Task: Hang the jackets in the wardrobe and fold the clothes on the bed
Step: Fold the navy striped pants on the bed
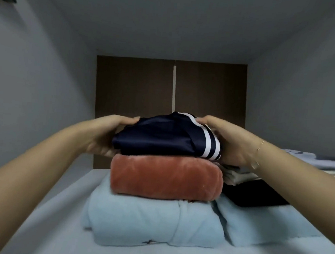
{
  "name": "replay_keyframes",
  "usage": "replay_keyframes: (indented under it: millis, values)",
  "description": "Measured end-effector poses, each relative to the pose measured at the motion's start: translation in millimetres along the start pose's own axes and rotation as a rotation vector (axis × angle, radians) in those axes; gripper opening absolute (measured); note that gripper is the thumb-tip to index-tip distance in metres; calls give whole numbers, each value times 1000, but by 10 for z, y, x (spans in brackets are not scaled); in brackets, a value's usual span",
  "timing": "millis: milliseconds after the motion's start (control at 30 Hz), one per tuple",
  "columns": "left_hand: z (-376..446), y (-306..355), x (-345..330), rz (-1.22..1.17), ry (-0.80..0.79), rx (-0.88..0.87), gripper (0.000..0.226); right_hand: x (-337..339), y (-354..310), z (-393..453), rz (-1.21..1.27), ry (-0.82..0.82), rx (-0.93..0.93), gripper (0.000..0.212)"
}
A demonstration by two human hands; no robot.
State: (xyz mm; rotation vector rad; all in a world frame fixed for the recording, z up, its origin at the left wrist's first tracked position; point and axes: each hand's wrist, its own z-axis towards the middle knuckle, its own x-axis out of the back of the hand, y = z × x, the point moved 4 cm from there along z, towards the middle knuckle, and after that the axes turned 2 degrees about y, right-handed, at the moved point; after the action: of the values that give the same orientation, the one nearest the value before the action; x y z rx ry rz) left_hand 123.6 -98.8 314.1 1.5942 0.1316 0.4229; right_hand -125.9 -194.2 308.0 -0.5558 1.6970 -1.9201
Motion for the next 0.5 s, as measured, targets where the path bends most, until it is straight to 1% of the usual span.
replay_keyframes:
  millis: [33, 67, 133, 167, 200, 267, 367, 433, 500]
  values:
    - [-79, -13, -10, 66, 30, -10, 46, -12, 40, -26, -73, 4, 27, 37]
    - [-157, -10, -50, 99, 62, -28, 51, -4, 72, -37, -133, 47, 59, 44]
    - [-250, 9, -138, 95, 150, -105, 63, -30, 90, -31, -198, 185, 126, 53]
    - [-270, 11, -159, 81, 200, -149, 68, -34, 91, -22, -221, 246, 156, 53]
    - [-297, 6, -181, 67, 233, -183, 67, -42, 85, -15, -236, 287, 179, 51]
    - [-309, -29, -199, 25, 242, -220, 47, -52, 61, -7, -261, 320, 190, 41]
    - [-327, -64, -176, -99, 205, -209, 19, -14, 19, 18, -298, 329, 150, 32]
    - [-334, -48, -139, -137, 174, -185, 12, 7, -14, 34, -345, 347, 116, 32]
    - [-375, -45, -132, -140, 150, -149, 13, 3, -9, 39, -352, 342, 70, 35]
